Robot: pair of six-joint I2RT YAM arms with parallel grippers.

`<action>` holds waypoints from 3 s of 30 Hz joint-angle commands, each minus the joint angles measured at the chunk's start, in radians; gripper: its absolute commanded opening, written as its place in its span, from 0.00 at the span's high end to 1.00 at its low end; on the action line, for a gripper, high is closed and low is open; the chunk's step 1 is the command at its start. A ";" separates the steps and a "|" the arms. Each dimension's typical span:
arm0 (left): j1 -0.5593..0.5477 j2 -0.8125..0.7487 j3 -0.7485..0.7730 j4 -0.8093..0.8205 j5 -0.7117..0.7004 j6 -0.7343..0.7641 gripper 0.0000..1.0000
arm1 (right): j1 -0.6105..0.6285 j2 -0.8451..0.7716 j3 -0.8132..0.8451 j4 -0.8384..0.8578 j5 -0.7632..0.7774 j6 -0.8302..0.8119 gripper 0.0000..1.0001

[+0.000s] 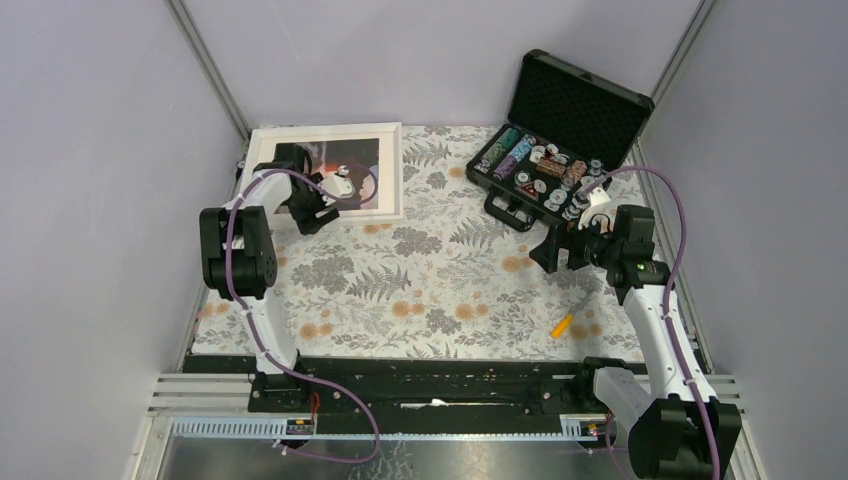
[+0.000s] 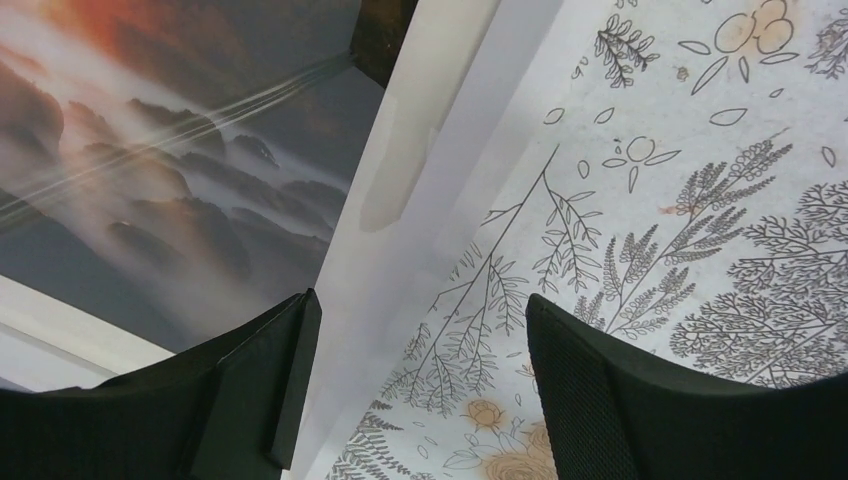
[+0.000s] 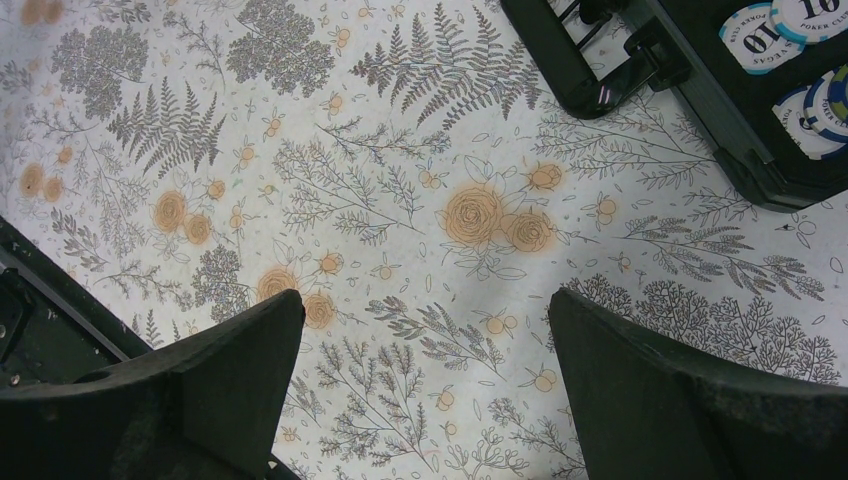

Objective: Take the photo out of the frame
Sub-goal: Move the photo frame to the center of the board.

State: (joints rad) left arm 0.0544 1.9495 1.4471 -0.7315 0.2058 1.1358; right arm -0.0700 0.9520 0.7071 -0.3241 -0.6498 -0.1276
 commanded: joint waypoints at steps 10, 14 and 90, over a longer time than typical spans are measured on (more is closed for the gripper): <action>-0.026 0.061 0.011 0.099 -0.093 0.086 0.29 | 0.004 0.001 0.021 0.014 -0.027 -0.006 0.00; -0.036 0.065 0.002 0.098 -0.102 0.069 0.36 | 0.004 -0.002 0.019 0.014 -0.030 -0.006 0.00; -0.131 0.412 0.652 -0.016 -0.137 -0.599 0.39 | 0.004 0.075 0.063 -0.030 -0.080 0.045 0.00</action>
State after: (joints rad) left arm -0.1081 2.3585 2.0598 -0.8188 0.1116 0.5034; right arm -0.0700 1.0336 0.7708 -0.3626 -0.7017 -0.0807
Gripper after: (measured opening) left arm 0.611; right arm 0.994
